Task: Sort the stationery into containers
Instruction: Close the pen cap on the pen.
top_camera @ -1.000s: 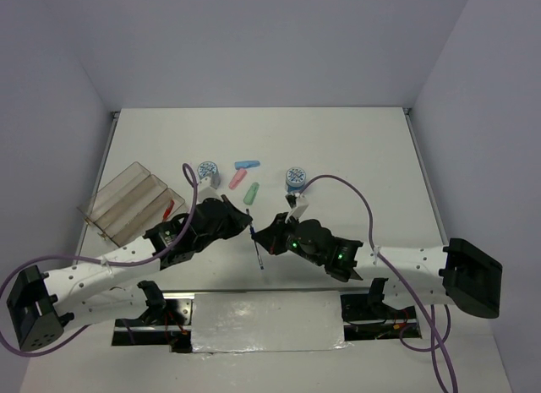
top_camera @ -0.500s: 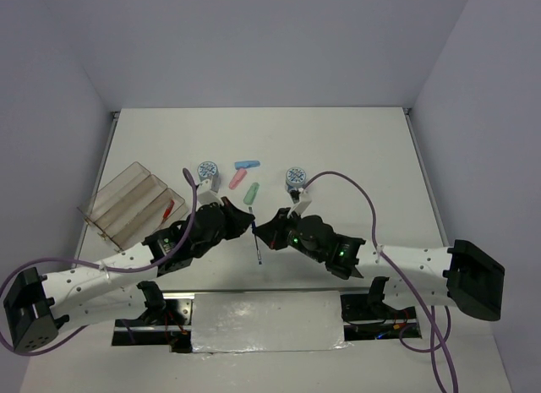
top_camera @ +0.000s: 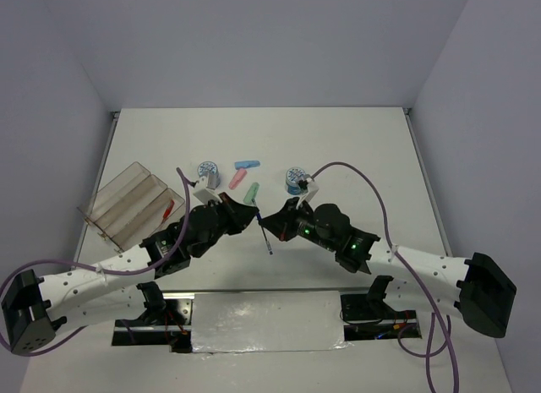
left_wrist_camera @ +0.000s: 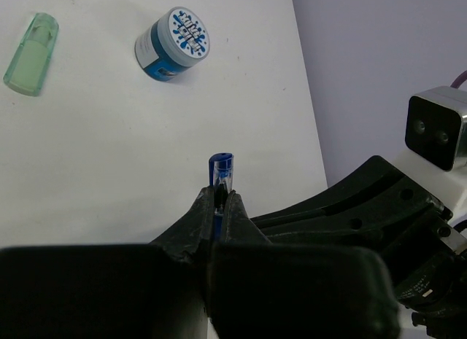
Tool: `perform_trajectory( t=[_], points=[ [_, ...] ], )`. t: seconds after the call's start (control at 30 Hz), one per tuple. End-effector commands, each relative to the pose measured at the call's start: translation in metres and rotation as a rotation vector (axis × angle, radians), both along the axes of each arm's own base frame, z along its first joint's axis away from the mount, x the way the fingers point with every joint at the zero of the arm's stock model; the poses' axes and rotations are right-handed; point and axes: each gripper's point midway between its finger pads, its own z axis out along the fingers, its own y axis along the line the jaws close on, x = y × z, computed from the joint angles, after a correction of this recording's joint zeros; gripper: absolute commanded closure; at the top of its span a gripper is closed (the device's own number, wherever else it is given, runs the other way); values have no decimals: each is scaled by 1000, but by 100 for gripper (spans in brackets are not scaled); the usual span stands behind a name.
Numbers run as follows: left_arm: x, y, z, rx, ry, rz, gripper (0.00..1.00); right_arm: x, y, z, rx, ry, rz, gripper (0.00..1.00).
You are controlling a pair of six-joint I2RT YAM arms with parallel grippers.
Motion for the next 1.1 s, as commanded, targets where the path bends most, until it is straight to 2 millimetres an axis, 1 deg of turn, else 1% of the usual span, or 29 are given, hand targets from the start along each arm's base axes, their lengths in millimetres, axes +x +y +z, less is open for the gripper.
perform_trajectory(
  t=[0.0, 0.1, 0.2, 0.23, 0.3, 0.33, 0.37, 0.4, 0.47, 0.6, 0.8, 0.87, 0.9, 0.97, 1.0, 1.07],
  points=[
    [-34, -19, -15, 51, 50, -188, 100, 36, -13, 73, 103, -199, -112, 100],
    [-38, -25, -13, 44, 38, -215, 100, 38, -12, 77, 102, -230, -97, 100],
    [-40, -28, -15, 49, 43, -220, 100, 42, -10, 79, 88, -239, -93, 100],
    [-42, -30, -18, 61, 48, -228, 100, 44, -10, 83, 86, -253, -94, 100],
    [-45, -34, -18, 72, 47, -238, 100, 46, -9, 86, 72, -268, -85, 100],
    [-45, -34, -21, 85, 49, -234, 100, 48, -9, 93, 61, -296, -80, 100],
    [-45, -33, -24, 100, 54, -231, 100, 50, -10, 91, 34, -295, -81, 100],
    [-46, -34, -26, 110, 54, -230, 100, 52, -10, 100, 27, -317, -86, 100],
    [-47, -32, -32, 121, 52, -231, 100, 54, -12, 105, 19, -332, -85, 100],
    [-49, -32, -38, 127, 49, -239, 100, 53, -16, 115, 30, -343, -82, 100],
    [-54, -37, -40, 136, 47, -270, 100, 54, -21, 117, 34, -369, -85, 100],
    [-53, -37, -35, 131, 39, -267, 100, 44, -15, 117, 53, -410, -22, 100],
    [-52, -34, -32, 131, 37, -253, 100, 32, -9, 113, 74, -444, 51, 100],
    [-49, -32, -22, 122, 17, -240, 100, 23, -6, 106, 94, -468, 92, 100],
    [-48, -30, -16, 118, 6, -228, 100, 15, -5, 99, 118, -476, 122, 100],
    [-46, -30, -9, 117, -9, -222, 100, 9, -5, 100, 148, -497, 143, 100]
  ],
)
